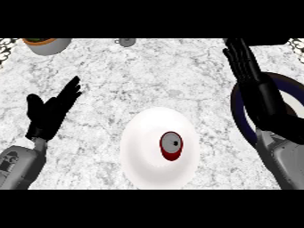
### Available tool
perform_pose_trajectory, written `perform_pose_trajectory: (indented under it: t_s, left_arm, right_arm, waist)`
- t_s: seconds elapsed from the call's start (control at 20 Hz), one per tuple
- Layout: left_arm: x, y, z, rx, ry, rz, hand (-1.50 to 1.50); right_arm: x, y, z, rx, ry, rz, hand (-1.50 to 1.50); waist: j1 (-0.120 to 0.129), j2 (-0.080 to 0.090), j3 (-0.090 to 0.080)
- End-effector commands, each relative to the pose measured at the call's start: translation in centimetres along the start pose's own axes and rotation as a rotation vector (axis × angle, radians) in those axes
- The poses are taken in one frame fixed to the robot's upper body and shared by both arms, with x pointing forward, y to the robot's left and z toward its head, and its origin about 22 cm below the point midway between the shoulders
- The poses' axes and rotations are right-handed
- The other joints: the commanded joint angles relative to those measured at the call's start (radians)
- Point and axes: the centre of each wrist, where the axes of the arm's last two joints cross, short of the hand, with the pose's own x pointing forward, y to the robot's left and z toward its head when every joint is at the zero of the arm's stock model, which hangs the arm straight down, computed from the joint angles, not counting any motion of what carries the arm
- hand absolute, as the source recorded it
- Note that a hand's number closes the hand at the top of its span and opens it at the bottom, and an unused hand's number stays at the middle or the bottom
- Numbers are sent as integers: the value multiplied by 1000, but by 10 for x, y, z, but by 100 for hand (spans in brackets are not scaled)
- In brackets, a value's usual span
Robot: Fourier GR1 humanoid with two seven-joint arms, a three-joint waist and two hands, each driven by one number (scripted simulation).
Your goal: Pick the can from the plate and place it in the plate
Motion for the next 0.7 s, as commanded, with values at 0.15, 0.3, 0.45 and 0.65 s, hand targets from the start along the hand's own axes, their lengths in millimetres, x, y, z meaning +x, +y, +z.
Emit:
perform_pose_trajectory:
  t_s: [0.15, 0.3, 0.45, 0.65]
  left_arm:
    - [-16, -3, 14, 182, 38, -24, 0]
    - [-32, 6, 23, 199, 108, 3, 0]
    - [-44, 1, 29, 245, 147, 31, 0]
    - [-41, -4, 32, 269, 139, 61, 0]
  right_arm:
    - [10, 50, 15, -79, 190, -118, 150]
    - [-4, -26, 24, 66, 250, 525, 150]
    - [-12, -48, 39, 74, 253, 867, 150]
    - [-43, 48, 98, -382, 365, 337, 150]
  waist:
    - [47, 28, -11]
    - [21, 10, -62]
    - [10, 5, -35]
    - [9, 26, -4]
